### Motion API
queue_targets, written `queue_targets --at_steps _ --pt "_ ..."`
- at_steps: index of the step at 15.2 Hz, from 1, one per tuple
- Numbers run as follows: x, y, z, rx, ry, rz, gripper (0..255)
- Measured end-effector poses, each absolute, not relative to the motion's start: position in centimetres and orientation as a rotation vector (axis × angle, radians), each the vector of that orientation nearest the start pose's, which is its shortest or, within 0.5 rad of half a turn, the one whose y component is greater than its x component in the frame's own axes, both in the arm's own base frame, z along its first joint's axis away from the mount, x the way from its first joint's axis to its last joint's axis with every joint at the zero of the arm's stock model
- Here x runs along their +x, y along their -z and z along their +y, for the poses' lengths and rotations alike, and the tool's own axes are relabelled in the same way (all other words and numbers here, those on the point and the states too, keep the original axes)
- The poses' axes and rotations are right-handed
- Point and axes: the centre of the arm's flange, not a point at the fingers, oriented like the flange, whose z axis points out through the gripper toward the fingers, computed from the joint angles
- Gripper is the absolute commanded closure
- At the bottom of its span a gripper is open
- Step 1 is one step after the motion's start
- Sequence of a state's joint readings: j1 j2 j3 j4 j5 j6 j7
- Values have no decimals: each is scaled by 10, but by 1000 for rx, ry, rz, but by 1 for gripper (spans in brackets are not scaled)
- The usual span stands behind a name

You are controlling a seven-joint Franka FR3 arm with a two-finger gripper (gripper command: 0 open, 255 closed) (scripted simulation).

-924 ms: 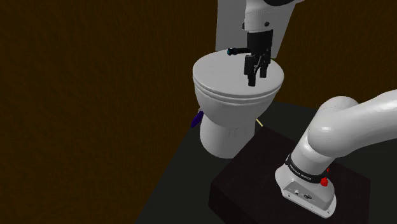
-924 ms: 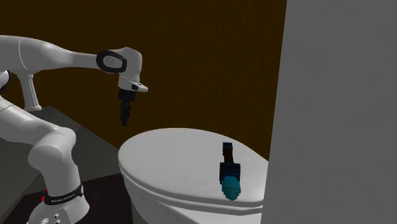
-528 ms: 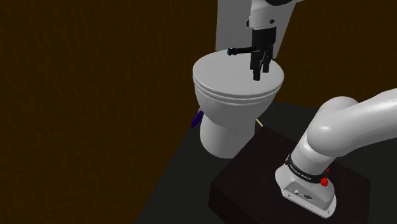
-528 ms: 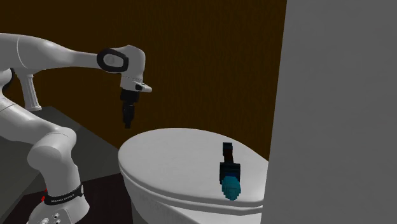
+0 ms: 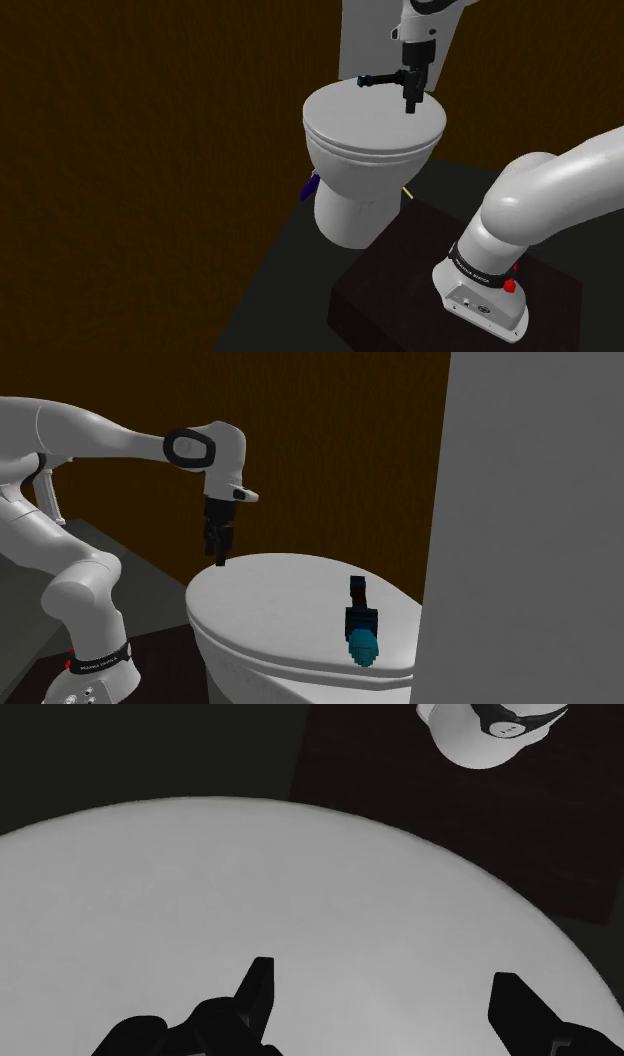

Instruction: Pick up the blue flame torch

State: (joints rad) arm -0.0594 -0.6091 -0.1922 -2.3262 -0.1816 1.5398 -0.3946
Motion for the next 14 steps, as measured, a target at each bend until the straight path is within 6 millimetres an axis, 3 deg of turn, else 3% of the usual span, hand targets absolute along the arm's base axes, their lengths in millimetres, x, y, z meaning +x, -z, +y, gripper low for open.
queue_targets --at_steps 14 --pt "408 -540 -281 -3106 -266 -606 0"
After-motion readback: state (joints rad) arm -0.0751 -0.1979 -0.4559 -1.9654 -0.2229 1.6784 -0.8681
